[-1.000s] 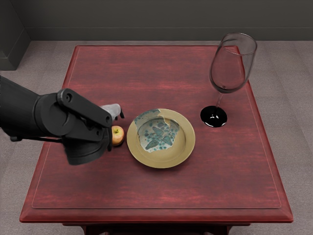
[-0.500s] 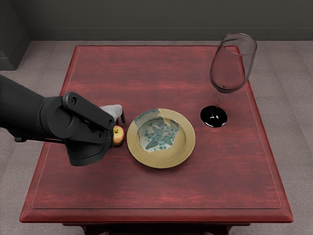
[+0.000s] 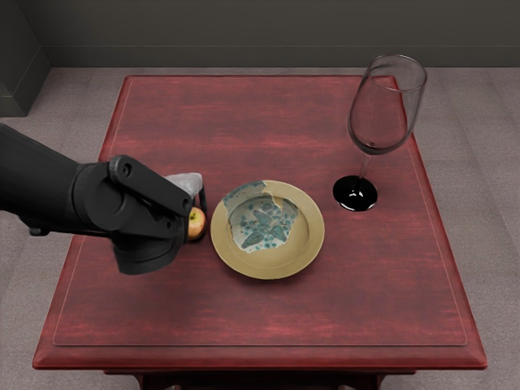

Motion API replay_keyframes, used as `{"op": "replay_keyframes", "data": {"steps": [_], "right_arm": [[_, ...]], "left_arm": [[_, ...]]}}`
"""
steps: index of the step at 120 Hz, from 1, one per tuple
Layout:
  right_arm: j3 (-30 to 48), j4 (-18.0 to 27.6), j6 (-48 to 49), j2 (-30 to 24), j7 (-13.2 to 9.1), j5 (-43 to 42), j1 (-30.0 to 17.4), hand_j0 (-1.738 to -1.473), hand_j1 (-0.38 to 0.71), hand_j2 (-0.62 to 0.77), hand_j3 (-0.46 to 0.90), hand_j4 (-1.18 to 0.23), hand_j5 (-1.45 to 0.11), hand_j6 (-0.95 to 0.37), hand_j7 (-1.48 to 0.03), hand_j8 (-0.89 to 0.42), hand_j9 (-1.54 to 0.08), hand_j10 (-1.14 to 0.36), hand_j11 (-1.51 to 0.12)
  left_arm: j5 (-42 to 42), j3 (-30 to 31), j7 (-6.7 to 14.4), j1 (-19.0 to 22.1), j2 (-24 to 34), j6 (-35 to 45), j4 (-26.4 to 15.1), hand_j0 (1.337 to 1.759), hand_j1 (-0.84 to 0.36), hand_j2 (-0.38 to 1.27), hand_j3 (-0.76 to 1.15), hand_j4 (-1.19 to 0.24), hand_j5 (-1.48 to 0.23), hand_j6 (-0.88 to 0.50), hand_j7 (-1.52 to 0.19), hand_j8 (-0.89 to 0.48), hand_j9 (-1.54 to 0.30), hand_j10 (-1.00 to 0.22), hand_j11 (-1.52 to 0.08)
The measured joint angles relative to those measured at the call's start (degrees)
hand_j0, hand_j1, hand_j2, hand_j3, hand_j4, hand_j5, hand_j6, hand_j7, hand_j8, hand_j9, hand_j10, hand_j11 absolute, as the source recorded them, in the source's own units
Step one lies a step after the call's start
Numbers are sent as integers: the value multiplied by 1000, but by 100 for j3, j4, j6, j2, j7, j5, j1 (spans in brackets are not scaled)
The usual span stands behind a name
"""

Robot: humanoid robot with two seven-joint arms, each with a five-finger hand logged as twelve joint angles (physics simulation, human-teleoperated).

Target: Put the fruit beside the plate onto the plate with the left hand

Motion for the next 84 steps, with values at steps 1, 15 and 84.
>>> {"op": "replay_keyframes", "data": {"steps": [1, 15, 84], "right_arm": [[0, 0, 0, 0, 0, 0, 0, -1658, -308, -7, 0, -35, -45, -35, -45, -35, -45, -35, -45], [0, 0, 0, 0, 1, 0, 0, -1658, -308, -7, 0, -35, -45, -35, -45, -35, -45, -35, -45], [0, 0, 0, 0, 0, 1, 0, -1658, -308, -7, 0, -35, -45, -35, -45, -35, -45, -35, -45]], "left_arm": [[1, 0, 0, 3, 0, 0, 4, 1652, -238, 319, 0, -601, -790, -476, -811, -543, -814, -589, -813], [13, 3, -2, 50, -4, 4, 50, 1652, -236, 351, 0, -639, -826, -476, -857, -543, -867, -636, -866], [83, 132, 50, 321, -45, -28, 518, 1634, -355, 675, 0, -530, -1119, -332, -1113, -402, -1098, -729, -1095]]}}
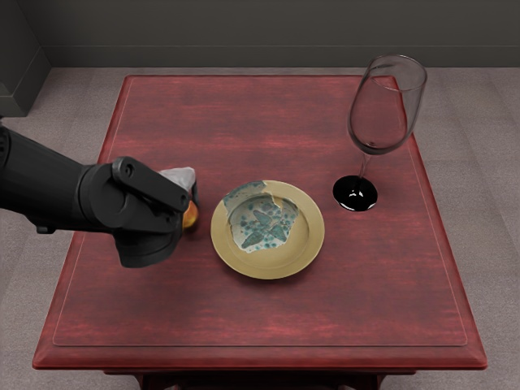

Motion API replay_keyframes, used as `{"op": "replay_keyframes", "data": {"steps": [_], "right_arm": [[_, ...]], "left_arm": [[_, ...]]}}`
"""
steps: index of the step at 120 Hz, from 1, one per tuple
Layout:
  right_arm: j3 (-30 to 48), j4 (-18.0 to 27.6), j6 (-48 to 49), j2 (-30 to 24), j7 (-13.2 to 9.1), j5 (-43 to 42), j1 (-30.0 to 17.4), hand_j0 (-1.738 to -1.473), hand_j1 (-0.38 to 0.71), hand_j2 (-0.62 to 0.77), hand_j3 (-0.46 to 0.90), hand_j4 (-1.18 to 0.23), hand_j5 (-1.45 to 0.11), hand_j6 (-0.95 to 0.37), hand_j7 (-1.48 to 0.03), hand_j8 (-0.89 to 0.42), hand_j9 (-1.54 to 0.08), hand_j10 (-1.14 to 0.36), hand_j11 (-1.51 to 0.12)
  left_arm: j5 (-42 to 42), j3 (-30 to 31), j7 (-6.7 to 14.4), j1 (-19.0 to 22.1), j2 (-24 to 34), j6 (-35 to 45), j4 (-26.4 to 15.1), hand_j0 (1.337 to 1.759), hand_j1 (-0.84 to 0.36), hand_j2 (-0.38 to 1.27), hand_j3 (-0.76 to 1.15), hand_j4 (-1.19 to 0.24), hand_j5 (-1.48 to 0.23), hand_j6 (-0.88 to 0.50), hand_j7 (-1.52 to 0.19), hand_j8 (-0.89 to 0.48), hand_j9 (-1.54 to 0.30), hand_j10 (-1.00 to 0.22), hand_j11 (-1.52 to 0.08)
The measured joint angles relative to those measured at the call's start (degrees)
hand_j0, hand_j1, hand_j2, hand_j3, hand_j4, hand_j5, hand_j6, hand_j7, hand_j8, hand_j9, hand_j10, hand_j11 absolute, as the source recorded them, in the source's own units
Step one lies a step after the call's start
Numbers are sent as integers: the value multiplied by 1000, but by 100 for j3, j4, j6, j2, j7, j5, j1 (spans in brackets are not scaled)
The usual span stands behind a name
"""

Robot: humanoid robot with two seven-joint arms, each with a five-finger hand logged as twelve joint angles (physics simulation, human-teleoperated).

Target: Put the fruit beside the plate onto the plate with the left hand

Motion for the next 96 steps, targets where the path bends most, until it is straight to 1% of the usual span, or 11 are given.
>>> {"op": "replay_keyframes", "data": {"steps": [5, 8, 13, 27, 35, 39, 54, 71, 81, 88, 96], "right_arm": [[0, 0, 0, 0, 1, 0, 0, -1658, -308, -7, 0, -35, -45, -35, -45, -35, -45, -35, -45], [0, 0, 0, 0, 1, 0, 0, -1658, -308, -7, 0, -35, -45, -35, -45, -35, -45, -35, -45], [0, 0, 0, 0, 1, 0, 0, -1658, -308, -7, 0, -35, -45, -35, -45, -35, -45, -35, -45], [0, 0, 0, 0, 1, -1, 0, -1658, -308, -7, 0, -35, -45, -35, -45, -35, -45, -35, -45], [0, 0, 0, 0, 2, -1, 0, -1658, -308, -7, 0, -35, -45, -35, -45, -35, -45, -35, -45], [0, 0, 0, 0, 1, -1, 0, -1658, -308, -7, 0, -35, -45, -35, -45, -35, -45, -35, -45], [0, 0, 0, 0, 1, -2, 0, -1658, -308, -7, 0, -35, -45, -35, -45, -35, -45, -35, -45], [0, 0, 0, 0, 2, -2, 0, -1658, -307, -7, 0, -35, -45, -35, -45, -35, -45, -35, -45], [0, 0, 0, 0, 2, -2, 0, -1658, -307, -7, 0, -35, -45, -35, -45, -35, -45, -35, -45], [0, 0, 0, 0, 2, -2, 0, -1658, -307, -7, 0, -35, -45, -35, -45, -35, -45, -35, -45], [0, 0, 0, 0, 1, -2, 0, -1658, -307, -7, 0, -35, -45, -35, -45, -35, -45, -35, -45]], "left_arm": [[30, 6, 8, 59, 0, 28, 32, 1631, -359, 647, 0, -554, -1098, -385, -1109, -395, -1108, -730, -1104], [47, 7, 8, 76, 0, 25, 46, 1630, -366, 589, 0, -538, -1093, -364, -1113, -349, -1113, -729, -1109], [27, 8, 3, 80, 0, 22, 58, 1629, -315, 436, 0, -530, -1094, -338, -1113, -327, -1118, -728, -1117], [-49, 8, -9, 63, 0, 5, 61, 1633, -336, 517, 0, -490, -1149, -302, -1145, -302, -1158, -709, -1167], [-73, 5, -10, 49, 0, -2, 59, 1636, -305, 396, 0, -483, -1171, -287, -1156, -299, -1169, -713, -1179], [-86, 2, -11, 40, 0, -6, 59, 1637, -323, 496, 0, -482, -1181, -282, -1154, -307, -1170, -722, -1182], [-126, -20, -12, -61, 0, -13, 52, 1643, -350, 615, 0, -500, -1208, -293, -1165, -313, -1171, -751, -1181], [-171, -48, -15, -251, 0, -24, 10, 1647, -347, 631, 0, -490, -1252, -268, -1174, -334, -1170, -801, -1179], [-184, -61, -11, -445, 11, -18, -81, 1650, -297, 576, 0, -544, -1250, -319, -1178, -360, -1164, -822, -1171], [-190, -66, -8, -567, 66, -11, -163, 1651, -299, 578, 0, -563, -1240, -339, -1185, -365, -1162, -831, -1168], [-203, -70, 12, -705, 133, -15, -239, 1652, -316, 600, 0, -575, -1246, -314, -1196, -360, -1160, -840, -1165]]}}
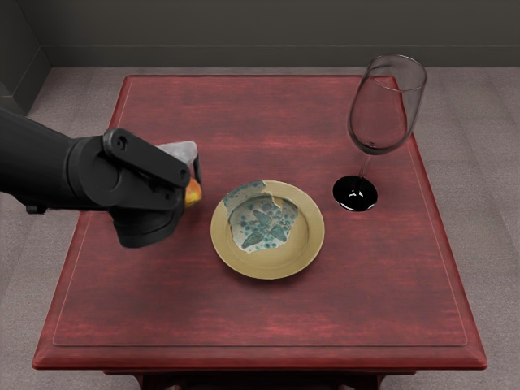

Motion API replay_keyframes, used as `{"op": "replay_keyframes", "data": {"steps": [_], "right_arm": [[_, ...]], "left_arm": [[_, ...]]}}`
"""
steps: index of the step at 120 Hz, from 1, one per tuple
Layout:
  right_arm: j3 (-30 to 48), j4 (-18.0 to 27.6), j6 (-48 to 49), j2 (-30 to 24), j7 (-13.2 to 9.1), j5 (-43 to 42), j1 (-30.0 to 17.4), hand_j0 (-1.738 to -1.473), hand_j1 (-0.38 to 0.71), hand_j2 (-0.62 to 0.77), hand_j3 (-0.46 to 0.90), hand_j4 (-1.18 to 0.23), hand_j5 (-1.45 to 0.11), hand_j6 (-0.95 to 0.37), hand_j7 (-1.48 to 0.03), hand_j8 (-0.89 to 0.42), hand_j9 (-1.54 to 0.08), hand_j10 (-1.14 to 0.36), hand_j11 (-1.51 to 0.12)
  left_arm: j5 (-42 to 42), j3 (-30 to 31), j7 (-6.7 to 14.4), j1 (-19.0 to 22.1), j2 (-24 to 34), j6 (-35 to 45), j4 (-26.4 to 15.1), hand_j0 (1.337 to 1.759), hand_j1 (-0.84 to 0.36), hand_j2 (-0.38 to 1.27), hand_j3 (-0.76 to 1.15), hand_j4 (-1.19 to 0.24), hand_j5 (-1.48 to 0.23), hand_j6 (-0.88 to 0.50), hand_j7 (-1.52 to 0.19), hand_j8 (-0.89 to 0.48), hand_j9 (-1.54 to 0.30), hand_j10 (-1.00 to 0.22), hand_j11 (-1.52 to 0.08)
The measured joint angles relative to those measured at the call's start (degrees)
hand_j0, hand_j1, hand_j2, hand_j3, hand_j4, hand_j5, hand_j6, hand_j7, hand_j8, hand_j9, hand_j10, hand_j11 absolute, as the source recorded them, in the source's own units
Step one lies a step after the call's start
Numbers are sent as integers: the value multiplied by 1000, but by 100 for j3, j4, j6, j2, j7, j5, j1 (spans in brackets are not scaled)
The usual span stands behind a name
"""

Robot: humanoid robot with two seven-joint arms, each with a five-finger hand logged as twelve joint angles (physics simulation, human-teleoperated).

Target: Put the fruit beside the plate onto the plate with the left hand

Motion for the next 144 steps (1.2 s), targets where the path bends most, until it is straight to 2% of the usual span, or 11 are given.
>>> {"op": "replay_keyframes", "data": {"steps": [14, 30, 45, 47, 65, 72, 80, 95, 114, 130, 144], "right_arm": [[0, 0, 0, 0, 1, 0, 0, -1658, -307, -7, 0, -35, -45, -35, -45, -35, -45, -35, -45], [0, 0, 0, 0, 0, 0, 0, -1658, -307, -7, 0, -35, -45, -35, -45, -35, -45, -35, -45], [0, 0, 0, 0, 0, 0, 0, -1658, -307, -7, 0, -35, -45, -35, -45, -35, -45, -35, -45], [0, 0, 0, 0, 0, 0, 0, -1658, -307, -7, 0, -35, -45, -35, -45, -35, -45, -35, -45], [0, 0, 0, 0, 0, 0, 0, -1658, -307, -7, 0, -35, -45, -35, -45, -35, -45, -35, -45], [0, 0, 0, 0, 1, 0, 0, -1658, -307, -7, 0, -35, -45, -35, -45, -35, -45, -35, -45], [0, 0, 0, 0, 0, 0, 0, -1658, -308, -7, 0, -35, -45, -35, -45, -35, -45, -35, -45], [0, 0, 0, 0, 0, 0, 0, -1658, -308, -7, 0, -35, -45, -35, -45, -35, -45, -35, -45], [0, 0, 0, 0, 1, 0, 0, -1658, -308, -7, 0, -35, -45, -35, -45, -35, -45, -35, -45], [0, 0, 0, 0, 1, 0, 0, -1658, -308, -7, 0, -35, -45, -35, -45, -35, -45, -35, -45], [0, 0, 0, 0, 1, 0, 0, -1658, -308, -7, 0, -35, -45, -35, -45, -35, -45, -35, -45]], "left_arm": [[-25, -3, 63, -331, 145, 11, -135, 1653, -222, 452, 0, -659, -1232, -371, -1187, -423, -1158, -850, -1162], [-167, -130, 104, -783, 281, -183, -291, 1654, -304, 665, 0, -748, -1210, -376, -1185, -454, -1155, -856, -1159], [-289, -458, 112, -855, 306, -621, -396, 1654, -392, 844, 0, -790, -1207, -338, -1179, -441, -1155, -859, -1159], [-297, -498, 111, -857, 306, -676, -405, 1654, -402, 865, 0, -791, -1212, -346, -1185, -412, -1155, -859, -1159], [-346, -804, 113, -1040, 350, -1004, -497, 1654, -472, 1010, 0, -821, -1197, -463, -1176, -484, -1157, -860, -1161], [-347, -910, 115, -1071, 344, -1113, -522, 1654, -499, 958, 0, -831, -1189, -501, -1170, -519, -1155, -862, -1158], [-350, -1021, 111, -1080, 333, -1214, -540, 1655, -523, 739, 0, -826, -1151, -588, -1137, -598, -1126, -848, -1128], [-509, -1205, 92, -1086, 337, -1391, -551, 1657, -340, 437, 0, -628, -858, -499, -850, -504, -845, -640, -846], [-582, -1296, 84, -1086, 433, -1483, -548, 1657, -161, 234, 0, -450, -605, -391, -601, -394, -599, -456, -599], [-603, -1379, 76, -1060, 1213, -1977, -528, 1658, -61, 146, 0, -355, -472, -324, -470, -326, -469, -358, -469], [-602, -1635, 74, -693, 2398, -2773, -503, 1658, -13, 104, 0, -310, -408, -292, -407, -293, -406, -311, -406]]}}
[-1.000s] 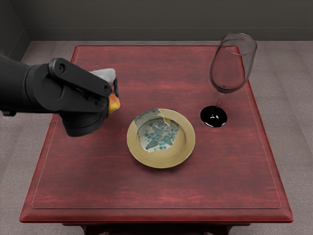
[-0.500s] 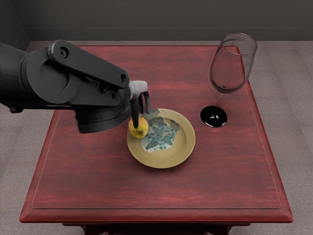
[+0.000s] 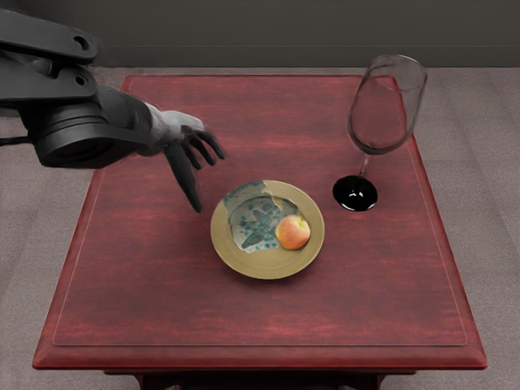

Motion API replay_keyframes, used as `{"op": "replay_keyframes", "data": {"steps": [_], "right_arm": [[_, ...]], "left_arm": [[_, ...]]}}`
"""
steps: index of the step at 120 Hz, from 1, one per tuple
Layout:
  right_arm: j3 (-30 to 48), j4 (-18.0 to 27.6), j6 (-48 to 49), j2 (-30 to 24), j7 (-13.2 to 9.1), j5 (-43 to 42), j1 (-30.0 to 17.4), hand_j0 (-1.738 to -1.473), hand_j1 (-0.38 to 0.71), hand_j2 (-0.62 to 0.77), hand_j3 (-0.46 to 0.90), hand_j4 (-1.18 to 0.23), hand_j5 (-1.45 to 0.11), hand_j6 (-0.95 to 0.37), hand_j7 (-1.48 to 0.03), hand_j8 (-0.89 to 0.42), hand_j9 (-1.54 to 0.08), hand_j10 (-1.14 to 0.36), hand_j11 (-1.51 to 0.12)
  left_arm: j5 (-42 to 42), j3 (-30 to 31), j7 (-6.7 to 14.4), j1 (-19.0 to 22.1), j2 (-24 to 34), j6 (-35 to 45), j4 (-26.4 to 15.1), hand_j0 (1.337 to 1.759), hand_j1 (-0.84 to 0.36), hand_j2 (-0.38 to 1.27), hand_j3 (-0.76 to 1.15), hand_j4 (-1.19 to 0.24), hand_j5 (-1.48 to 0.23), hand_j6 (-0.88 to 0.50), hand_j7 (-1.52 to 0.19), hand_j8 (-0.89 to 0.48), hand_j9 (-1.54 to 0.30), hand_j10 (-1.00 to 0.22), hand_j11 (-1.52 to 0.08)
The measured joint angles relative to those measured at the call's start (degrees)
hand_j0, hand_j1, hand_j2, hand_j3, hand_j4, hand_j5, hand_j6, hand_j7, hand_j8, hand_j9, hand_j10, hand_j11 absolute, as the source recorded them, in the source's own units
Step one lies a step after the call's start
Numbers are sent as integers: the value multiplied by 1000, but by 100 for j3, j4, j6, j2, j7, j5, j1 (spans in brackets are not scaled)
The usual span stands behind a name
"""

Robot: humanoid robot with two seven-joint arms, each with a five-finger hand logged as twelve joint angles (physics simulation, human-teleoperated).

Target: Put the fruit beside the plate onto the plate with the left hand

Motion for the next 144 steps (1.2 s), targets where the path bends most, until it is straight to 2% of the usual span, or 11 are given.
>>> {"op": "replay_keyframes", "data": {"steps": [21, 27, 39, 46, 57, 75, 89, 109, 124, 144], "right_arm": [[0, 0, 0, 0, -1, 0, 0, -1658, -308, -7, 0, -35, -45, -35, -45, -35, -45, -35, -45], [0, 0, 0, 0, 0, 0, 0, -1658, -308, -7, 0, -35, -45, -35, -45, -35, -45, -35, -45], [0, 0, 0, 0, -1, 0, 0, -1658, -308, -7, 0, -35, -45, -35, -45, -35, -45, -35, -45], [0, 0, 0, 0, -1, 0, 0, -1658, -307, -7, 0, -35, -45, -35, -45, -35, -45, -35, -45], [0, 0, 0, 0, -2, 0, 0, -1658, -307, -7, 0, -35, -45, -35, -45, -35, -45, -35, -45], [0, 0, 0, 0, -2, 0, 0, -1658, -307, -7, 0, -35, -45, -35, -45, -35, -45, -35, -45], [0, 0, 0, 0, -2, 0, 0, -1658, -307, -7, 0, -35, -45, -35, -45, -35, -45, -35, -45], [0, 0, 0, 0, -1, 0, 0, -1658, -307, -7, 0, -35, -45, -35, -45, -35, -45, -35, -45], [0, 0, 0, 0, 0, 0, 0, -1658, -307, -7, 0, -35, -45, -35, -45, -35, -45, -35, -45], [0, 0, 0, 0, 0, 0, 0, -1658, -307, -7, 0, -35, -45, -35, -45, -35, -45, -35, -45]], "left_arm": [[41, -1206, -1, 1494, 1783, -1906, 159, 1658, 22, 73, 0, -275, -361, -268, -360, -268, -360, -276, -360], [43, -1684, -1, 2050, 2086, -2505, 255, 1658, 28, 68, 0, -270, -353, -264, -353, -265, -352, -271, -352], [24, -2596, -1, 2762, 2591, -3452, 371, 1658, 36, 61, 0, -263, -342, -259, -342, -259, -342, -263, -342], [8, -3059, -3, 3193, 2753, -3766, 421, 1658, 39, 59, 0, -260, -338, -257, -338, -257, -338, -260, -338], [-5, -3849, -5, 4146, 2769, -4011, 694, 1658, 43, 56, 0, -256, -334, -255, -334, -255, -333, -256, -333], [-14, -4917, -5, 5164, 2769, -4145, 1288, 1658, 46, 53, 0, -253, -329, -252, -329, -252, -329, -253, -329], [-163, -5383, -3, 5437, 2769, -4173, 1917, 1658, 47, 52, 0, -252, -328, -251, -328, -251, -328, -252, -328], [-357, -5565, -2, 5600, 2769, -4184, 2773, 1658, 48, 51, 0, -250, -326, -250, -326, -250, -326, -250, -326], [-395, -5597, -1, 5610, 2750, -4186, 3092, 1658, 49, 51, 0, -249, -326, -249, -326, -249, -326, -249, -326], [-421, -5608, -1, 5639, 2715, -4186, 3203, 1658, 49, 50, 0, -249, -325, -248, -325, -248, -325, -249, -326]]}}
